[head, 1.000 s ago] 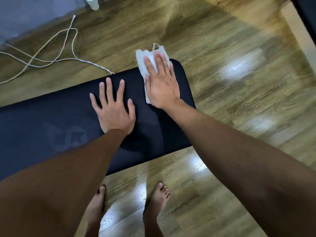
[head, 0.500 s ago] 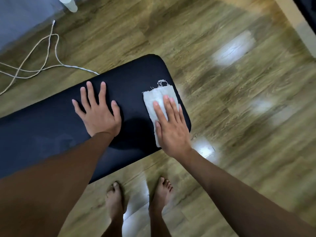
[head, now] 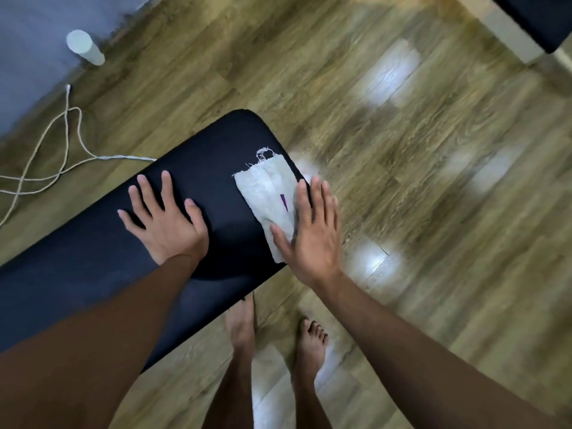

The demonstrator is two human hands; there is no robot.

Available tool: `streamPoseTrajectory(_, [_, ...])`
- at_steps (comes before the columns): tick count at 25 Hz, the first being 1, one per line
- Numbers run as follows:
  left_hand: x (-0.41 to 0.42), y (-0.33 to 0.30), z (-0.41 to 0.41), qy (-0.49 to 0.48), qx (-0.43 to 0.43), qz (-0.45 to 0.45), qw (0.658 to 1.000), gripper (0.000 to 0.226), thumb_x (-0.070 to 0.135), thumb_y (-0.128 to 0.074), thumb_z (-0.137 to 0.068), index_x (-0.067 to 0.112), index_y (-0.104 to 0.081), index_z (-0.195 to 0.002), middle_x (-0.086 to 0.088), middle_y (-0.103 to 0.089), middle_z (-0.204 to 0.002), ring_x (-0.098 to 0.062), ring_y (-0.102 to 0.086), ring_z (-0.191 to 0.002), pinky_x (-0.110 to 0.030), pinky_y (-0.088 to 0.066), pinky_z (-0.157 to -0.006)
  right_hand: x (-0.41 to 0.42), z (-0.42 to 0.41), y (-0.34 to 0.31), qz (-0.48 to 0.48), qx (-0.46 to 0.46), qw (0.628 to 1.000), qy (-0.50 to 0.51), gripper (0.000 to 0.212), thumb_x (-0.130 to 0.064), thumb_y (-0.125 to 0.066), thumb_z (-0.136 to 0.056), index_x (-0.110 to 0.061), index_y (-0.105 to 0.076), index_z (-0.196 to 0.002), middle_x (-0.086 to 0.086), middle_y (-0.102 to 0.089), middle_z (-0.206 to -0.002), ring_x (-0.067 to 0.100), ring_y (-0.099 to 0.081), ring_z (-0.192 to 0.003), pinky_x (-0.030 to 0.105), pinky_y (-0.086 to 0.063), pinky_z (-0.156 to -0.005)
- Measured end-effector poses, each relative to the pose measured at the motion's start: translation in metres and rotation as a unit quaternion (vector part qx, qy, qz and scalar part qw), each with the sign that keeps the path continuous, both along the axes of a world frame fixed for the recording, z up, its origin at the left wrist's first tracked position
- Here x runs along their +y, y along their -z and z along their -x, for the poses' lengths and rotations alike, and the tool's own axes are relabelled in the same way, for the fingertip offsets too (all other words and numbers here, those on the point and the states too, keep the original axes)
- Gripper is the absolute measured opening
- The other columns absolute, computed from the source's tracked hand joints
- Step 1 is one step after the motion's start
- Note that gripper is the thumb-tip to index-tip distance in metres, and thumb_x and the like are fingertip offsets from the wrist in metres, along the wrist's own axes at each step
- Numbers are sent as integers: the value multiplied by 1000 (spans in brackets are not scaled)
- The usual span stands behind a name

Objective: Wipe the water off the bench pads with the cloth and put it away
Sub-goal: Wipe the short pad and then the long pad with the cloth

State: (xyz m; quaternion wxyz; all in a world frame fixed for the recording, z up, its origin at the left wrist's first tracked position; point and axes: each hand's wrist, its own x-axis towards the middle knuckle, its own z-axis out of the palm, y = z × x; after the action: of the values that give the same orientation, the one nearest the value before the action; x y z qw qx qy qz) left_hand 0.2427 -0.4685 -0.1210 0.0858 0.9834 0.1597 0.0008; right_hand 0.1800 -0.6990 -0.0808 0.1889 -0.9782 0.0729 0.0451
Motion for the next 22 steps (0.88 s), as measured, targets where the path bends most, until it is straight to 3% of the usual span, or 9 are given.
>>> streamPoseTrajectory(5, [-5,-25,-3,44,75,-1,996,65,37,-27,-100,14,-20,-160,-22,-13,-167,-42,-11,-154,-71,-9,-118,10,52,-16,21,31,998,50,84,-60,-42,-94,-13,-15,-157,12,-18,-165,27,-12,-154,47,-23,-122])
streamPoseTrajectory(8, [-8,-44,-10,196,38,-30,979,77,21,-54,-90,12,-22,-159,-19,-14,-167,-41,-18,-152,-67,-16,-120,22,65,-19,12,43,998,52,80,-57,-48,-94,-10,-25,-155,15,-26,-162,31,-22,-151,49,-30,-120])
streamPoseTrajectory(11, [-32,-63,-18,455,1,-69,888,99,18,-67,-75,24,-17,-160,-16,-14,-168,-40,-18,-153,-61,-25,-119,41,60,-24,23,37,997,68,79,-54,-56,-91,-8,-35,-151,16,-38,-156,33,-33,-146,47,-37,-116])
streamPoseTrajectory(13, [-54,-71,-33,550,31,-101,828,95,25,-64,-83,32,-10,-161,-11,-7,-170,-39,-13,-155,-58,-26,-120,53,48,-28,34,32,995,89,76,-50,-62,-88,-8,-43,-148,17,-45,-151,35,-41,-141,47,-41,-110])
streamPoseTrajectory(16, [-73,-72,-51,605,125,-134,775,78,32,-48,-99,41,0,-160,-1,3,-171,-34,-7,-156,-51,-27,-120,58,32,-31,46,60,990,121,67,-35,-71,-83,-11,-52,-143,14,-50,-148,35,-49,-135,47,-47,-101])
streamPoseTrajectory(18, [-78,-70,-55,615,158,-159,756,72,34,-44,-103,42,2,-159,1,4,-171,-34,-14,-154,-45,-34,-112,57,25,-32,37,101,985,137,62,-25,-65,-87,-17,-47,-146,9,-44,-154,31,-43,-140,44,-46,-103])
streamPoseTrajectory(20, [-82,-73,-54,605,171,-169,759,69,28,-43,-105,40,-4,-160,1,1,-171,-34,-24,-149,-42,-38,-106,52,18,-33,5,134,981,140,55,-20,-54,-94,-21,-42,-148,3,-37,-158,27,-33,-144,38,-43,-104])
streamPoseTrajectory(22, [-88,-83,-50,581,197,-164,773,64,21,-41,-105,37,-12,-160,0,-5,-170,-33,-33,-141,-38,-41,-105,42,13,-39,-8,134,981,139,48,-17,-50,-96,-22,-47,-143,-1,-44,-153,25,-37,-139,36,-45,-99])
